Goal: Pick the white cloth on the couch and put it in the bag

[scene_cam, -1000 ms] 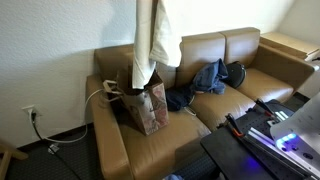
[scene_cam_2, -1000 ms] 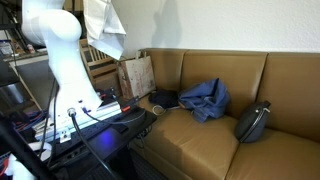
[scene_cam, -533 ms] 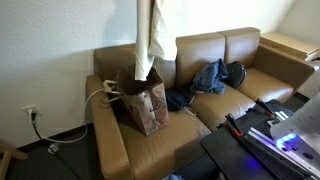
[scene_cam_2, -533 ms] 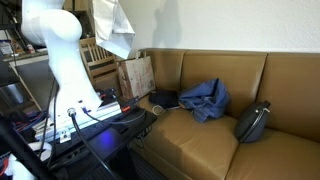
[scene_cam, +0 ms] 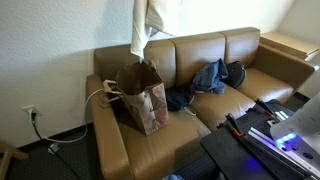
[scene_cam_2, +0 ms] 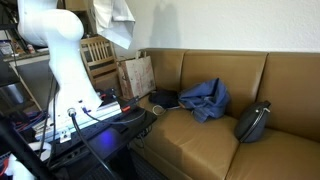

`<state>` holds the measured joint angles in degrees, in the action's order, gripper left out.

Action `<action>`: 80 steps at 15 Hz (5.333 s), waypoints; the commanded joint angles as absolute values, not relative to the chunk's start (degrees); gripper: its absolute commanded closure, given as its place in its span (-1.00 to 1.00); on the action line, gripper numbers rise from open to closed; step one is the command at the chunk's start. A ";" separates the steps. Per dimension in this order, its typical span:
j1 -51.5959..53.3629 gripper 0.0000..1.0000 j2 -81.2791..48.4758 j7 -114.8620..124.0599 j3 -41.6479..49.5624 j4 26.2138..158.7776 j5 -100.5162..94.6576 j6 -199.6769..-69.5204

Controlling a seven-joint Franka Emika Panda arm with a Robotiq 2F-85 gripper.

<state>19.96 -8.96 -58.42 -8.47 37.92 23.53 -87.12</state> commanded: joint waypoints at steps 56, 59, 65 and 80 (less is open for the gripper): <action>31.90 0.99 -19.98 -30.75 -12.04 83.12 -16.13 -104.12; 30.45 0.99 -23.17 -28.56 -13.51 82.99 -17.66 -108.92; 31.75 0.99 -34.17 -22.84 -12.31 77.63 -27.87 -118.44; 30.15 -0.27 -37.99 -22.08 -13.77 80.42 -25.33 -115.89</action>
